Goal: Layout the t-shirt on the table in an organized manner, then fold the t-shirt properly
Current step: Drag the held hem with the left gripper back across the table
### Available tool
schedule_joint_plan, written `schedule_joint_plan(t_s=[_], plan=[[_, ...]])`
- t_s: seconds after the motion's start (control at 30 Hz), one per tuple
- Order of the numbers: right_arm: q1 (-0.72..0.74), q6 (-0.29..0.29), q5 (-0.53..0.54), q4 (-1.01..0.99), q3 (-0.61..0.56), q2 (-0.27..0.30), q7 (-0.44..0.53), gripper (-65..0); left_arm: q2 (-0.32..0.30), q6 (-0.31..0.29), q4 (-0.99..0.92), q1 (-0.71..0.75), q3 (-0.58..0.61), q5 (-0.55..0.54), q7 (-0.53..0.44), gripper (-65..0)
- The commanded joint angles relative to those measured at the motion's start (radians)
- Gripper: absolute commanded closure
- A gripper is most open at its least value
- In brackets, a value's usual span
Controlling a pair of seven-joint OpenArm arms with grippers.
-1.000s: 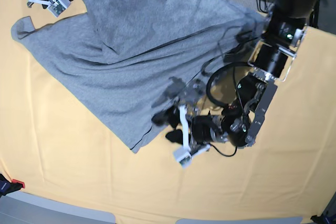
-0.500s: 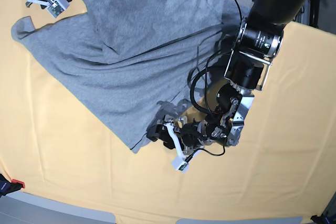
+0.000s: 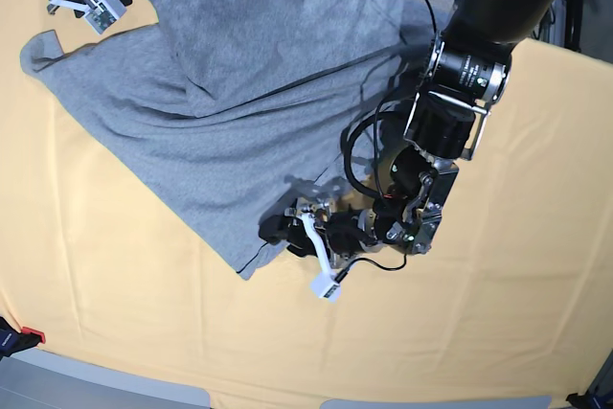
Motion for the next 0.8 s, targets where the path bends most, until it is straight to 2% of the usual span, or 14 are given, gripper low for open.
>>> schedule_joint_plan(t_s=[0.0,0.13,0.17,0.23,0.3,0.37,0.43,0.57,0.77], plan=[[-0.009,0.0,0.011,0.012,0.006,0.009,0.023,-33.4,0.021,-0.007,0.006,-0.018,0.002,-0.004,0.042,-41.7],[-0.009,-0.001,0.011,0.012,0.006,0.009,0.023,-33.4,0.054,-0.022,0.006,-0.026,0.002,-0.034,0.058,-41.4],[-0.009,-0.001,0.011,0.012,0.006,0.009,0.022,-33.4,0.06,-0.022,0.006,-0.028,0.002,-0.033,0.056,-39.6],[-0.009,-0.001,0.011,0.012,0.006,0.009,0.022,-33.4,0.065,-0.021,0.006,-0.038,0.002,-0.033,0.05,-30.2],[-0.009,-0.001,0.011,0.012,0.006,0.009,0.023,-33.4,0.066,-0.005,0.006,-0.051,0.002,-0.031,0.037,-15.3],[-0.009,0.0,0.011,0.012,0.006,0.009,0.023,-33.4,0.066,0.041,0.006,-0.066,0.002,-0.007,0.016,0.0],[-0.009,0.01,0.01,0.012,0.006,0.009,0.026,-33.4,0.066,0.087,0.006,-0.085,0.002,0.053,-0.016,0.0],[-0.008,0.03,0.002,0.012,0.006,0.009,0.061,-33.4,0.026,0.174,0.006,-0.124,0.002,0.191,-0.079,0.0],[0.031,0.029,-0.001,0.012,0.006,0.009,0.09,-33.4,-0.065,0.281,0.006,-0.176,0.0,0.272,-0.11,0.0]])
